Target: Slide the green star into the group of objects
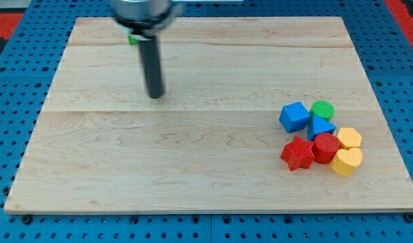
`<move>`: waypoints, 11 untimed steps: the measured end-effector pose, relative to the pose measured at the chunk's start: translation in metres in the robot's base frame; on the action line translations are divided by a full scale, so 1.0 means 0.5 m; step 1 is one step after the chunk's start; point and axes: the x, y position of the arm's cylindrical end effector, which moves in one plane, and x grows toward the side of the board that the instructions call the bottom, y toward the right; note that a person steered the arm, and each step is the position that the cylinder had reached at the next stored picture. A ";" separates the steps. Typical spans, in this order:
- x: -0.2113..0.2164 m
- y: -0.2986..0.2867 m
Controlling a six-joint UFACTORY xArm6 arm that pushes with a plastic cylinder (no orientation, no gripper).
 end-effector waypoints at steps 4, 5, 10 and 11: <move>-0.362 0.034; -0.230 0.118; -0.235 0.002; -0.174 -0.001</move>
